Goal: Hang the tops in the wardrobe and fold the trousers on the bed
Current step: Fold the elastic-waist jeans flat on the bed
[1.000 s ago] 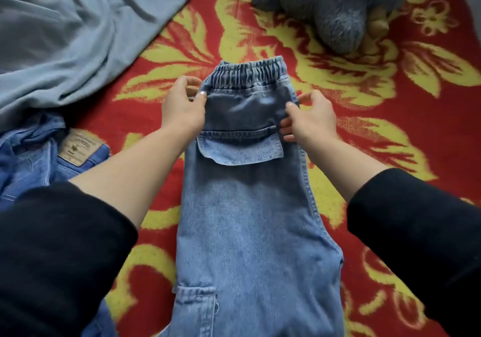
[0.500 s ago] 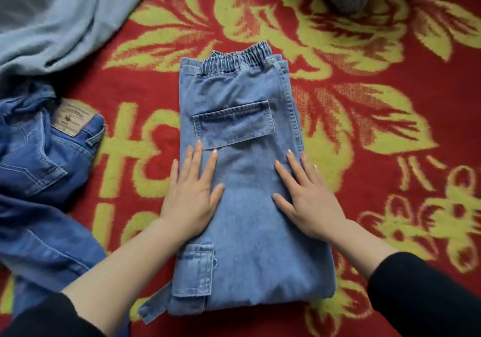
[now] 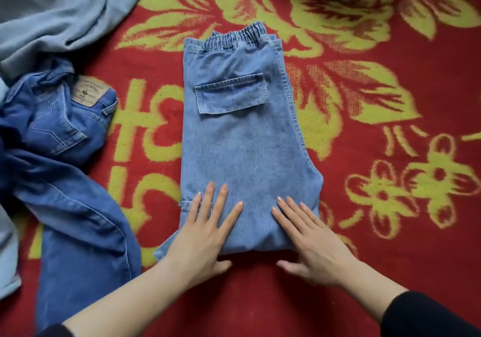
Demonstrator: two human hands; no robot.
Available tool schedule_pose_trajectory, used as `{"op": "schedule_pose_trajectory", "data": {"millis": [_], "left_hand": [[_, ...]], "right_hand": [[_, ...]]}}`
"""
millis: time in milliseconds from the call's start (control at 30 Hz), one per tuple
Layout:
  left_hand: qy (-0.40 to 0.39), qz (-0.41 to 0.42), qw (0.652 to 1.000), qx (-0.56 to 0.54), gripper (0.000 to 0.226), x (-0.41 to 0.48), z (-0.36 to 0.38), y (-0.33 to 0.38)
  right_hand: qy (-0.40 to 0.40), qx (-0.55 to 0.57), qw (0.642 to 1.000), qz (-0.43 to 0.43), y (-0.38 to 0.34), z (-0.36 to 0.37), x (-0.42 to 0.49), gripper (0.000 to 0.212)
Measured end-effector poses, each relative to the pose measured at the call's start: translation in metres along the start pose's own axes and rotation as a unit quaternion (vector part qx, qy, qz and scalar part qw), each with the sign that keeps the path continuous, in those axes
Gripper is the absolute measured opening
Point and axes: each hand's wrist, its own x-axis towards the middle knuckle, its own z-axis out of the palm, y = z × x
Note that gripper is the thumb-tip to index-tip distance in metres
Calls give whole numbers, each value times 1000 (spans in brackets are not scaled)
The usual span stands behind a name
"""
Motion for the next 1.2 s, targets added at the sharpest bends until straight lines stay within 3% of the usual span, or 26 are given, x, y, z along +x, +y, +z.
{"op": "schedule_pose_trajectory", "data": {"millis": [67, 167, 267, 333, 400, 500, 567, 700, 900, 967, 1033, 1200], "left_hand": [[-25, -9, 1000, 9, 131, 5, 2, 0], [-34, -13, 999, 31, 115, 15, -6, -1], [-48, -11, 999, 18, 99, 19, -25, -5], [-102, -28, 993, -44, 87, 23, -45, -10], [-99, -39, 988, -108, 76, 29, -64, -15], [-127, -46, 972, -190, 49, 26, -87, -14], [-188, -58, 951, -239, 30, 19, -93, -6], [-309, -82, 876, -361, 23, -4, -89, 15], [-444, -111, 747, -483, 31, -37, -81, 34], [-454, -134, 726, -498, 46, -39, -82, 30], [-434, -133, 733, -507, 50, -37, -85, 22], [-272, -179, 791, -519, 28, -30, -96, -11]], "right_hand": [[2, -28, 1000, 6, 0, 4, 3, 112], [10, -21, 999, 33, 2, 0, 13, 108], [-16, 91, 994, 55, 5, -22, 22, 71], [-64, 168, 979, 94, 10, -47, 24, 42], [-71, 207, 970, 109, 13, -72, 26, 15], [-108, 232, 960, 114, 14, -100, 22, 14], [-154, 284, 938, 129, 15, -106, 15, 11], [-261, 322, 896, 159, 13, -108, 0, 28], [-403, 400, 781, 261, -1, -107, -19, 53], [-409, 420, 767, 262, -4, -111, -19, 38], [-361, 442, 782, 251, -5, -118, -13, 20], [-201, 403, 865, 220, 1, -140, 13, 20]]}}
